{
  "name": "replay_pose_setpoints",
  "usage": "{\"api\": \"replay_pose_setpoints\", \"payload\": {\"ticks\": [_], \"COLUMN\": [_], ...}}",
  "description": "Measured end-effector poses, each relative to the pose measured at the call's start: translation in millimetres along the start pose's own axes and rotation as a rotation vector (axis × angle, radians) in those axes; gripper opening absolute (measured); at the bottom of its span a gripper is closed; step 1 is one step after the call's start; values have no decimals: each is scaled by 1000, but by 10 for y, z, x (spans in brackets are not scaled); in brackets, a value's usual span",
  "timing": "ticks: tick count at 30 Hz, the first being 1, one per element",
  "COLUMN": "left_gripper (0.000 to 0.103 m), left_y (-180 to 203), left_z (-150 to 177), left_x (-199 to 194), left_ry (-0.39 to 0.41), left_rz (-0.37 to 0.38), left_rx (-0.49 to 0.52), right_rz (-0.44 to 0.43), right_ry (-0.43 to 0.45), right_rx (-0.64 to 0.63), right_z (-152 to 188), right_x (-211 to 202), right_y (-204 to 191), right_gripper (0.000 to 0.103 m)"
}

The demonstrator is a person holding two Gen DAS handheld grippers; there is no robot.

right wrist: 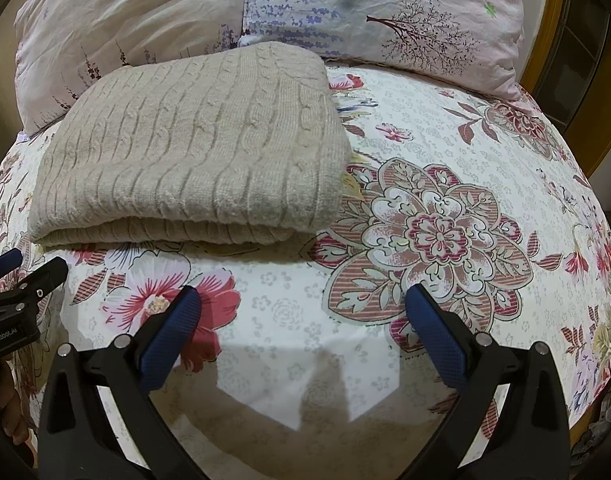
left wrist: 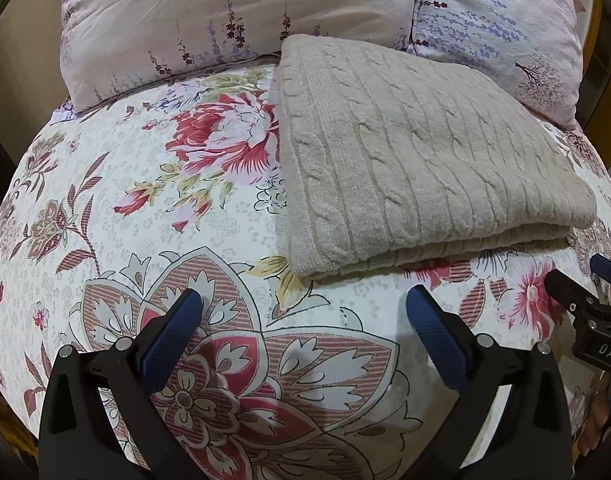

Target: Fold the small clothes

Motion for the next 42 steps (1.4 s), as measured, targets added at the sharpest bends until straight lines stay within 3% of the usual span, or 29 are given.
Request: {"api": "replay_pose_setpoints", "payload": {"ticks": [42], "left_gripper": [102], "left_y": [0], "left_z": [-1], "left_x": [8], "left_ry": [-2], "left_rz": [1], "left_rx": [2], "right_rz": [-8], "right_ry": [-3], "right_rx": [-13], "right_z": [-10], "right_x": [-2], "right_y": [17], "right_gripper": [101]}}
Point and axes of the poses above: each gripper's, at about its wrist camera, not at the fingertips, and x roughly the way its jaws point, y to its right, z to its underside, the point moved 7 cm from there along x, roughly the way its jaws point, and after that the axes turned 6 degrees about x, right-handed, at the moved point
